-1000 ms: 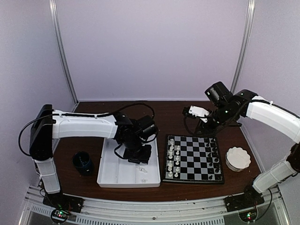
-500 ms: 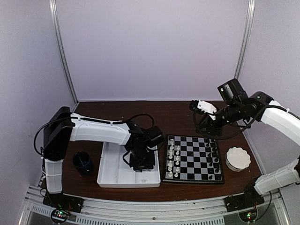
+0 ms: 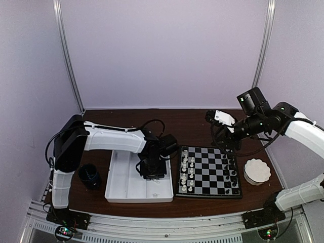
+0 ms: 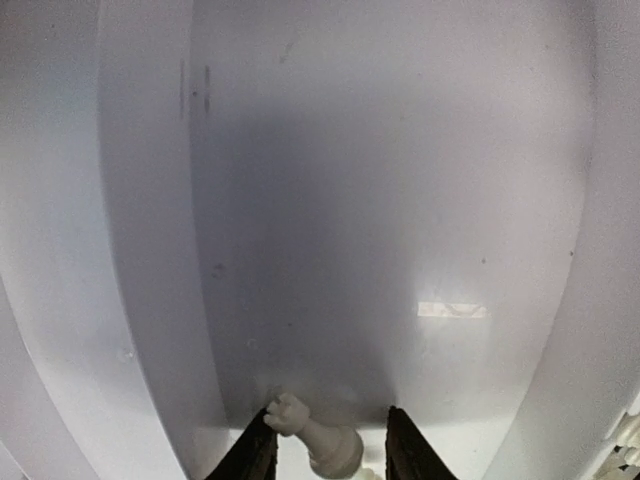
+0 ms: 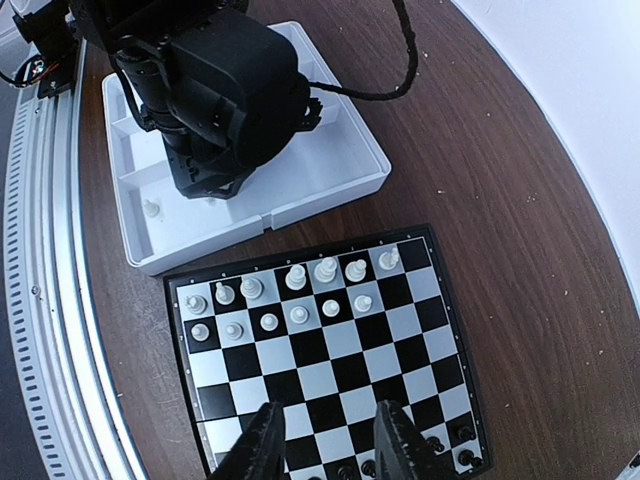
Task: Set up the chess pieces on the board
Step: Pick up the pawn from the storage box.
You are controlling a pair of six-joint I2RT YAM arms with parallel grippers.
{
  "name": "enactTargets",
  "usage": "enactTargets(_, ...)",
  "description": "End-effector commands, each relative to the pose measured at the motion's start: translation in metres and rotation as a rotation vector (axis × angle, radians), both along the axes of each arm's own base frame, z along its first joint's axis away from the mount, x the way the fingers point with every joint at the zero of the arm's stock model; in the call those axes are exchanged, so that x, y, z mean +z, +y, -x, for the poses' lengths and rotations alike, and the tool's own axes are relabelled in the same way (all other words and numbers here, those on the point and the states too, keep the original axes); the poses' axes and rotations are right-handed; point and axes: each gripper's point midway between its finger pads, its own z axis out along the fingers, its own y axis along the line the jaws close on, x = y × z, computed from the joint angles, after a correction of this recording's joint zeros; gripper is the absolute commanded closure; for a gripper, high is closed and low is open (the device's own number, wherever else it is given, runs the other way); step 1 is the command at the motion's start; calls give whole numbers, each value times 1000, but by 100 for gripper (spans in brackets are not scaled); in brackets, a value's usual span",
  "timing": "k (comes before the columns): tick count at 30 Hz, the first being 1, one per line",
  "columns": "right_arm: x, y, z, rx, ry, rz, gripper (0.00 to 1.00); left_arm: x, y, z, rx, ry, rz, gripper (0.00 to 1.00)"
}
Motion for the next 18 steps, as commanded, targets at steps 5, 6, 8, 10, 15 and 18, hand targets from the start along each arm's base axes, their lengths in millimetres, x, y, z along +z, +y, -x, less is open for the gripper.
enactTargets(5,0,-2,1,-6,-21,0,67,-17,3,-15,-41,-42,-51,64)
enactTargets(6,0,-2,0,-7,-22,-1,68,-17,1,-15,-49,-43,-49,65)
enactTargets(8,-1,-2,0,-9,-19,2,67,-16,2,-13,-59,-28,-53,64)
enactTargets(10,-2,-1,0,-8,-14,4,68,-10,6,-6,-72,-13,-72,62)
enactTargets(15,-4,0,-2,-10,-9,7,68,1,16,5,-88,-30,-115,56)
enactTargets(18,-6,0,-3,-12,-6,13,67,-2,19,9,-79,-12,-120,57)
